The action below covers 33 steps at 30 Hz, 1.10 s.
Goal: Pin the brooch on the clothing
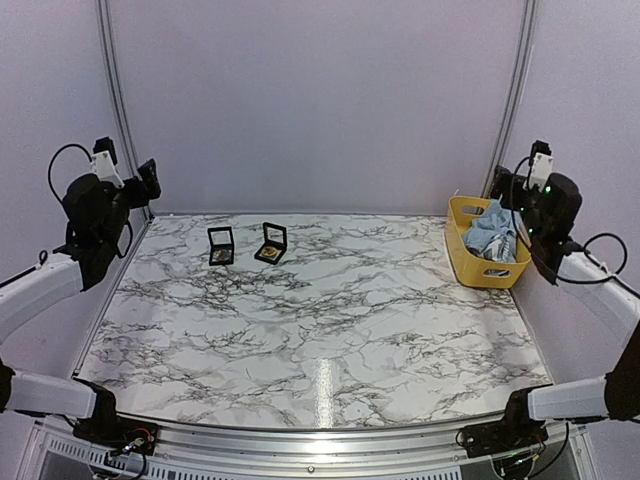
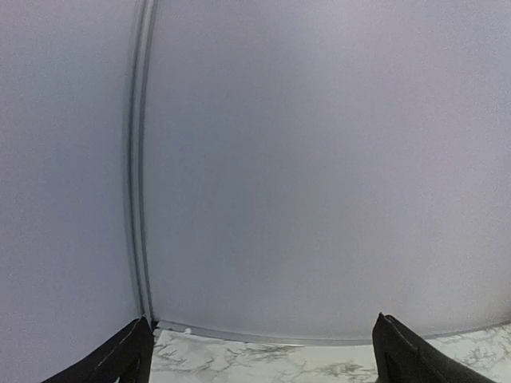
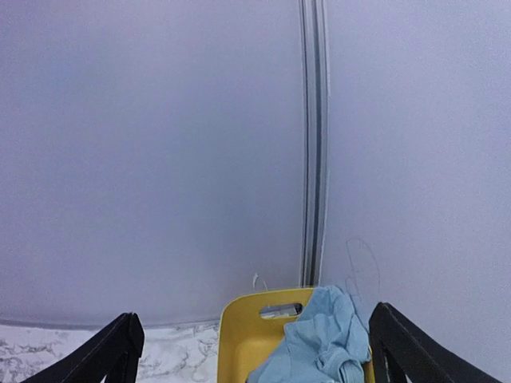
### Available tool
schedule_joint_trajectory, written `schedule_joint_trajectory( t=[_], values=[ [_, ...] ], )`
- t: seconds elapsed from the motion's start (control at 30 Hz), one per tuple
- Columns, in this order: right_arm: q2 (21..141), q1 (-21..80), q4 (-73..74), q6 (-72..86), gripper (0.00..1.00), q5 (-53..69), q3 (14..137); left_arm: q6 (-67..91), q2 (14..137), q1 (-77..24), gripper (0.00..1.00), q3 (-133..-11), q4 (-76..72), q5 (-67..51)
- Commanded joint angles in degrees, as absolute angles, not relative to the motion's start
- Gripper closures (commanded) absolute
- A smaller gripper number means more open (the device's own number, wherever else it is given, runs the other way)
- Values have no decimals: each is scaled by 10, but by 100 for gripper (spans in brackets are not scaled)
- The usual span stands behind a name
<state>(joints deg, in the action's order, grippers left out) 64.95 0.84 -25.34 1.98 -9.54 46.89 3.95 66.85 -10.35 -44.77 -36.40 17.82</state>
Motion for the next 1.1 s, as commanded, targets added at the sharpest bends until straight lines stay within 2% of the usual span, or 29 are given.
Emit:
schedule_joint_trajectory(
  t=[0.0, 0.17, 0.4, 0.5, 0.57, 0.6, 0.63, 0.67, 0.7, 0.9, 1.07],
  values=[
    [765, 10, 142, 66, 5, -176, 665, -41, 667, -184, 1, -535, -162, 124],
    [962, -9, 296, 66, 5, -233, 860, -46, 708, -228, 1, -612, 27, 50],
    [1195, -57, 386, 79, 9, -214, 1022, -79, 685, -263, 2, -579, 72, 24],
    [1286, -59, 426, 68, 18, -187, 1089, -84, 679, -264, 2, -571, 73, 21],
    [1332, -61, 459, 69, 38, -196, 1134, -87, 679, -264, 1, -571, 78, 22],
    [1334, -61, 466, 71, 56, -212, 1147, -86, 678, -264, 1, -573, 81, 23],
    [1323, -61, 463, 73, 78, -230, 1151, -85, 676, -265, 1, -574, 83, 22],
    [1304, -62, 450, 73, 94, -247, 1149, -84, 674, -265, 1, -573, 83, 19],
    [1280, -61, 431, 70, 100, -261, 1142, -84, 671, -265, 1, -574, 83, 16],
    [1123, -19, 340, -42, 100, -275, 1162, -73, 662, -265, 1, -588, 82, 14],
    [999, 132, 305, -164, 100, -189, 1160, -61, 642, -265, 1, -578, 41, 45]
  ],
)
